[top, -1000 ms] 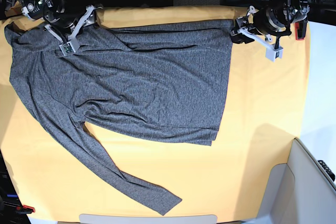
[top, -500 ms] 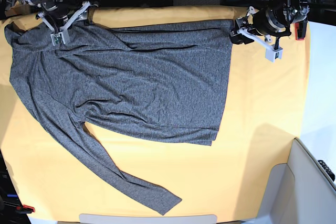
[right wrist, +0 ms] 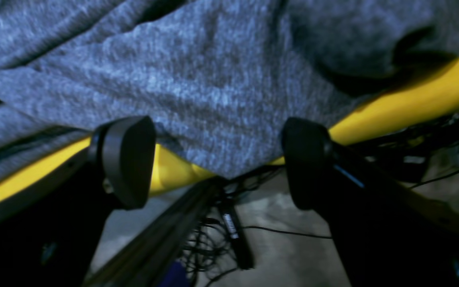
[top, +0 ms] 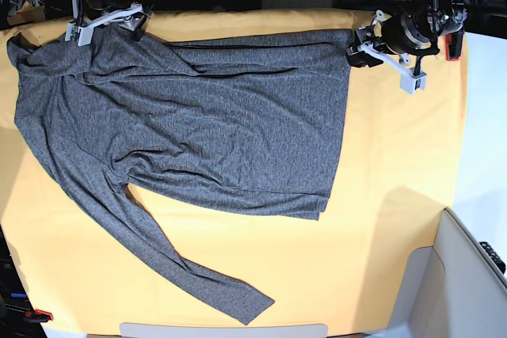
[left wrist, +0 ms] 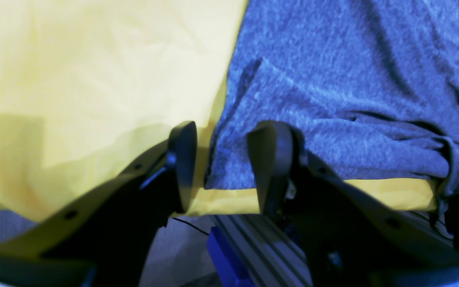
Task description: Fold the T-shirt properly
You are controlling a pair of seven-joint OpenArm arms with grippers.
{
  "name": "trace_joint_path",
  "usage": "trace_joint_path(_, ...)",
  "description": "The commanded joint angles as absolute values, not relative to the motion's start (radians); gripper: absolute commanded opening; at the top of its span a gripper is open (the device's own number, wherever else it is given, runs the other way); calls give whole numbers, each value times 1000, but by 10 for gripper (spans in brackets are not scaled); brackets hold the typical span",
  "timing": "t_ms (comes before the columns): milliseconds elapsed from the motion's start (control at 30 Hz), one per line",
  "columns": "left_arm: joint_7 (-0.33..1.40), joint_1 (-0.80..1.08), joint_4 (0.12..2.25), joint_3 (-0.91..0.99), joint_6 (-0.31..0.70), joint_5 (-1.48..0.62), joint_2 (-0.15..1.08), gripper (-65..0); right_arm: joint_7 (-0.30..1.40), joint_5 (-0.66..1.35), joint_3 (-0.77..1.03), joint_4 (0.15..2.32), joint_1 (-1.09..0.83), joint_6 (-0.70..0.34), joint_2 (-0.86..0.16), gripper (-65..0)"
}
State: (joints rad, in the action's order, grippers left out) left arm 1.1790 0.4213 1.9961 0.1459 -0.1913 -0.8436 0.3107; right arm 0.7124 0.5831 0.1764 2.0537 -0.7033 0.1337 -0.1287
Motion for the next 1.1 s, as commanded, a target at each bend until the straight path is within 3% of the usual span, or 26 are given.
trace_joint_path(0, 1181, 418, 2009, 150, -193, -852, 321, -399, 759, 656, 174, 2057, -713, 125, -119, -150)
trace_joint_path(467, 1179, 420, 2008, 150, -193, -852, 321, -399, 763, 1087, 372, 2055, -734, 133, -88, -150)
trace_joint_path(1067, 1179, 420, 2008, 150, -193, -852, 321, -399, 765, 1164, 406, 2051, -776, 133, -90, -151)
